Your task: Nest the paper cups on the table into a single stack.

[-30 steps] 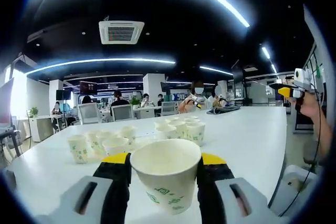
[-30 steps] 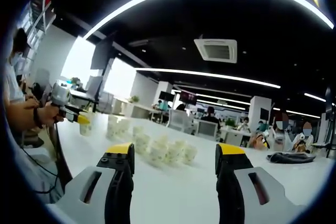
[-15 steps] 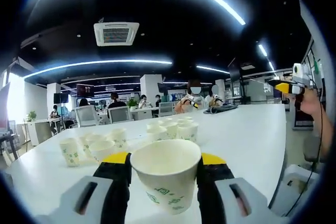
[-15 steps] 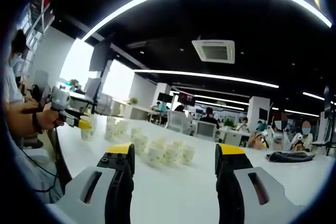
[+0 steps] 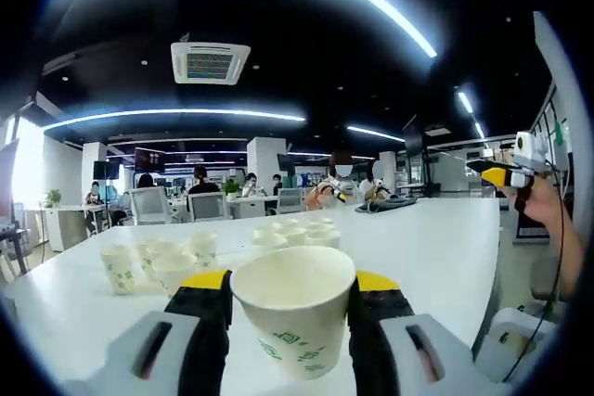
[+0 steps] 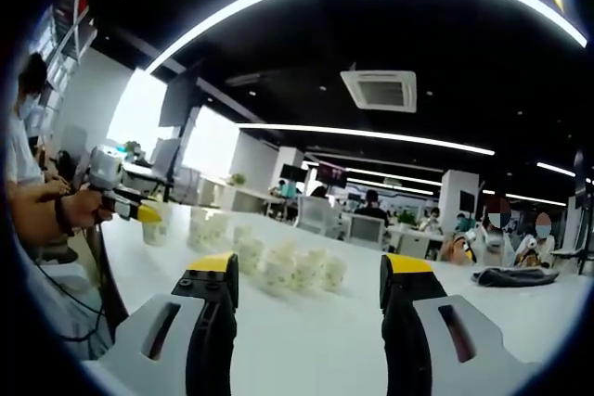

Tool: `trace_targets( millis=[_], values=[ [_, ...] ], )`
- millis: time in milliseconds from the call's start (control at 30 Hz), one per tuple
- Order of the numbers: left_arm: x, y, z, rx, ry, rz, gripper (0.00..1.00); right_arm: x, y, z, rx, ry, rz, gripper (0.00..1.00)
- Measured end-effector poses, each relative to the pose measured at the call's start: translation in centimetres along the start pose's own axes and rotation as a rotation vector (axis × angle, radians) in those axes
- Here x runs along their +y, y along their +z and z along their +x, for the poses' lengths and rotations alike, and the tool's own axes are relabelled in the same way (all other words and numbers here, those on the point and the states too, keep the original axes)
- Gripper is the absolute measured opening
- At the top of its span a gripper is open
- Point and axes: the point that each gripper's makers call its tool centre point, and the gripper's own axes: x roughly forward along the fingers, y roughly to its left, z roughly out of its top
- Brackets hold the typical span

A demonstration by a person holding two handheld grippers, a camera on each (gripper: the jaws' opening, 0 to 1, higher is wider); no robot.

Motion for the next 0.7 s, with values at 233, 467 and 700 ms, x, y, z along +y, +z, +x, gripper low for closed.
trace_targets(
  millis=[233, 467, 700],
  values=[
    [-1.5, 0.0, 0.7, 0.002, -0.037, 0.000, 0.53, 0.0, -0.1, 0.1, 0.002, 0.000, 0.002, 0.65],
    [-4.2, -0.6, 1.9, 0.015, -0.104, -0.009, 0.53, 0.4, -0.1, 0.3, 0.005, 0.008, -0.002, 0.65],
    [-6.8, -0.9, 2.9, 0.018, -0.159, 0.021, 0.53, 0.3, -0.1, 0.3, 0.006, 0.008, -0.002, 0.65]
  ],
)
